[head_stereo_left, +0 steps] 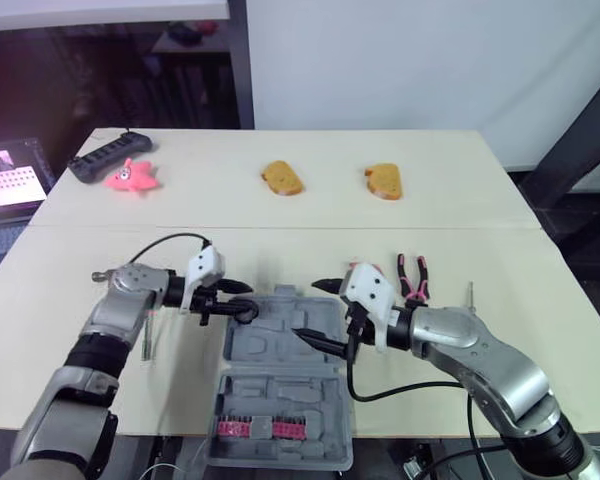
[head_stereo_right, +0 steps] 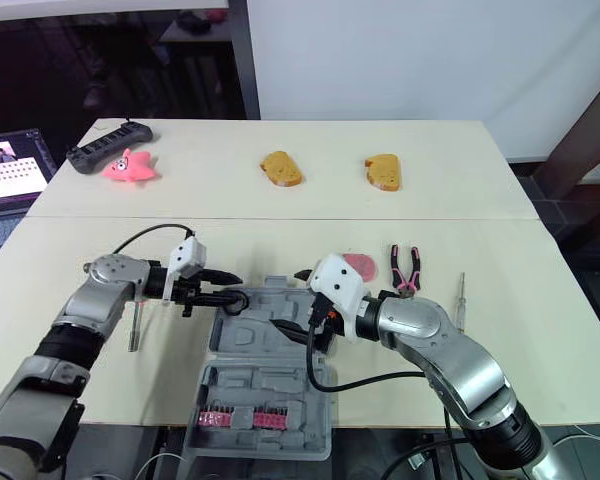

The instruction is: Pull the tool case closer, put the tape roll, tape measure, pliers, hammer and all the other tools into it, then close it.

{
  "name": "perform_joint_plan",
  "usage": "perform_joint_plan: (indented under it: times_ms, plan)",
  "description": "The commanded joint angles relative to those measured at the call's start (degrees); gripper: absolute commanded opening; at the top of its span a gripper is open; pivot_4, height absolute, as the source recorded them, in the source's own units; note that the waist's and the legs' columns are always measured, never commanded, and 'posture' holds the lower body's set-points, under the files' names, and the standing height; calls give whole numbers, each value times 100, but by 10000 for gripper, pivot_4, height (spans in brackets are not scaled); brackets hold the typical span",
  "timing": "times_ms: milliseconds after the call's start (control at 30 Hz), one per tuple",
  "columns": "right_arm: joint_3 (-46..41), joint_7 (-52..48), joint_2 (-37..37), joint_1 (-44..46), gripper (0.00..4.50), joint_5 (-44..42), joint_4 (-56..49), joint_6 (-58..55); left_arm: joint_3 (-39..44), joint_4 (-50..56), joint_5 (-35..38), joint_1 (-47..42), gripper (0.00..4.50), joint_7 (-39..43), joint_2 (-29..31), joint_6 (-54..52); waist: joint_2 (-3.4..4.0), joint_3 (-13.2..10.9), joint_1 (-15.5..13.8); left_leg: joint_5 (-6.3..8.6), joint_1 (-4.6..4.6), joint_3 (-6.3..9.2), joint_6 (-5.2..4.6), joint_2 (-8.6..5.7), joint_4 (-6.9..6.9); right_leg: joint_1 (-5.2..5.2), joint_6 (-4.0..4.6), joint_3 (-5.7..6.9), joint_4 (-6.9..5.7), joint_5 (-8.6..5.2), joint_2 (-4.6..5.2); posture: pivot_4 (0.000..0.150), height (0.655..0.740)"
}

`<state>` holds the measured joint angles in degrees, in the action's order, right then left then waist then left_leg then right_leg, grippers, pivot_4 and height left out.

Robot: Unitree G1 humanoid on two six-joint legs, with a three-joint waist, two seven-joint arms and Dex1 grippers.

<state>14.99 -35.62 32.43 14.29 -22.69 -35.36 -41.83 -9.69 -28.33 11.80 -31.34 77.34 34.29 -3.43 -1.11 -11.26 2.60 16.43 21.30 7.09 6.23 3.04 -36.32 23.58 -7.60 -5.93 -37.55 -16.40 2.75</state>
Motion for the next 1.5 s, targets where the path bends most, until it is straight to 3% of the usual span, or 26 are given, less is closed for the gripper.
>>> perform_joint_plan:
  times_ms: [33,833,1500]
  plan:
    - [-63,40,-60,1,45000,-17,-211,41,62,92,-109,19,19688,-70,38,234,0,0,-4,0,0,0,0,0,0,0,0,0,0,0,0,1500,7400]
    - [-128,120,-72,49,45000,-75,-226,-18,-446,-559,-1356,-43,19688,-683,11,1419,4,4,-11,0,-9,0,0,0,-1,-11,0,1,0,0,1,1500,7400]
    - [-583,-200,192,112,45000,-122,-37,124,-8,113,-601,-159,19688,-334,36,610,18,12,-9,0,-11,1,0,-1,-4,-17,0,1,0,0,1,1500,7400]
